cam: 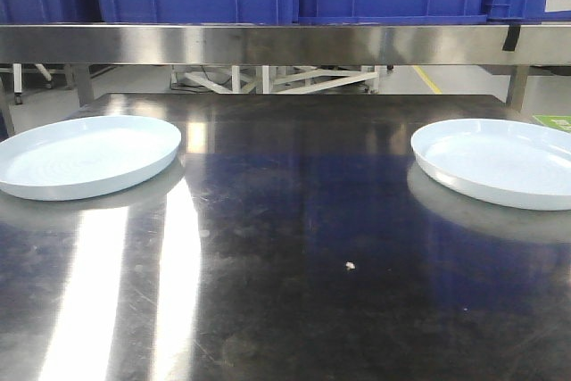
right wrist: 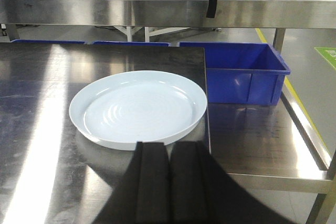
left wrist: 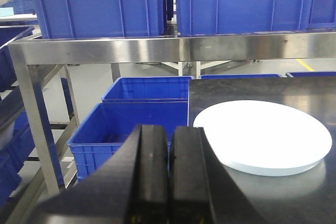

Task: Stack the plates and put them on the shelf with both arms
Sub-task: 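Move the left gripper toward the white plate on its side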

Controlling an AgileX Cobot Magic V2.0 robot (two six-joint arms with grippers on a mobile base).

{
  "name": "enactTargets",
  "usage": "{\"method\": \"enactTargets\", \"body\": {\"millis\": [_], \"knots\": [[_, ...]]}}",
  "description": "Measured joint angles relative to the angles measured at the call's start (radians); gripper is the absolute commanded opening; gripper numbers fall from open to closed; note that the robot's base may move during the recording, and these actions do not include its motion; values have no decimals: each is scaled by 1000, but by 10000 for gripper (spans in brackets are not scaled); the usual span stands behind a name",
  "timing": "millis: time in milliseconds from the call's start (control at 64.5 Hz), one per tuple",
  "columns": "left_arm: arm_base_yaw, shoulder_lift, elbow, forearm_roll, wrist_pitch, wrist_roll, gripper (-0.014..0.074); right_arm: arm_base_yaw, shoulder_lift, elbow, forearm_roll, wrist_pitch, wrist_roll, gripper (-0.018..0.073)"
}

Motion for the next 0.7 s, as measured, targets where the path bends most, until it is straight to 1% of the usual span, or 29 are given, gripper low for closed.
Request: {"method": "enactTargets", "body": {"millis": [589, 698], "knots": [[0, 0, -6, -4, -2, 0, 82, 0, 0, 0, 0, 0, 0, 57], [0, 0, -44, -4, 31, 0, 82, 0, 0, 0, 0, 0, 0, 57]]}}
